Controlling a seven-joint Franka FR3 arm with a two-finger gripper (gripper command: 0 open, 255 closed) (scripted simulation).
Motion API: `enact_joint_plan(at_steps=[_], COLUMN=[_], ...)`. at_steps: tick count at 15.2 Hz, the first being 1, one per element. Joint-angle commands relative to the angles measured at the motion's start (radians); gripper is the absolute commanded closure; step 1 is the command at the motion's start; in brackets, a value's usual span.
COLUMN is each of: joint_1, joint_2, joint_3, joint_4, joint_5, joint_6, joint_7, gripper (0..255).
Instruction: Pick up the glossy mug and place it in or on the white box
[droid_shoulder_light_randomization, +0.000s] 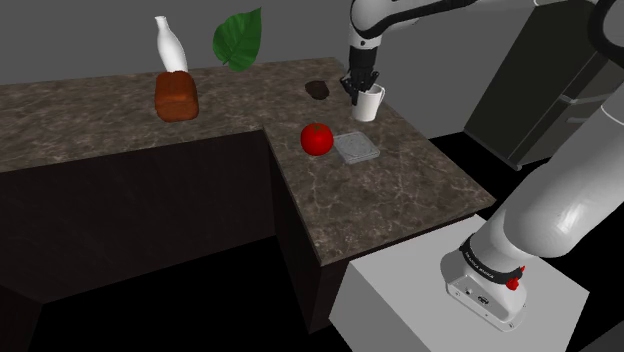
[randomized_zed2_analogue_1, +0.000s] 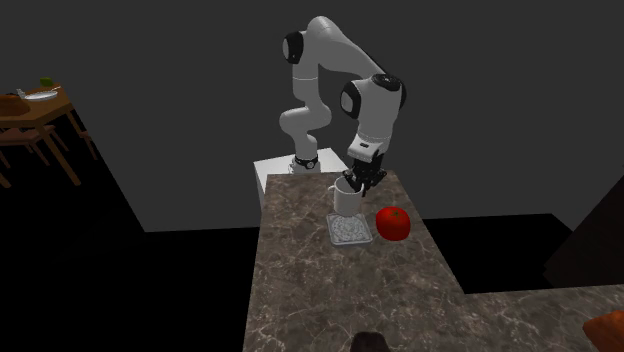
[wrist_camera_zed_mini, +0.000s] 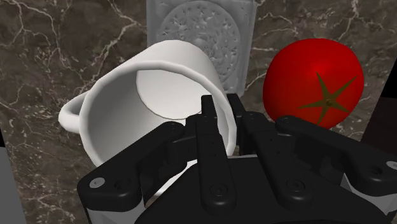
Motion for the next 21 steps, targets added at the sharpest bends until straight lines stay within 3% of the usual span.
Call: enact_joint_plan(at_steps=[1,10,11,16,21], joint_1=[-0.001,-0.001,-0.001,-0.001,0.001], joint_2=[0.008,0.013,0.013,0.013,-0.004], joint_3=[-0.001,-0.001,-0.001,-0.001,0.001], joint_4=[-0.017,-0.031,-0.031,-0.031,0.077], joint_5=[0.000,0.000,0.000,0.000,0.001], joint_6=[0.027,0.045,0.045,0.045,-0.080], joint_7=[-0.002,-0.001,-0.001,-0.001,-0.001], gripper=[255,255,0,0,0])
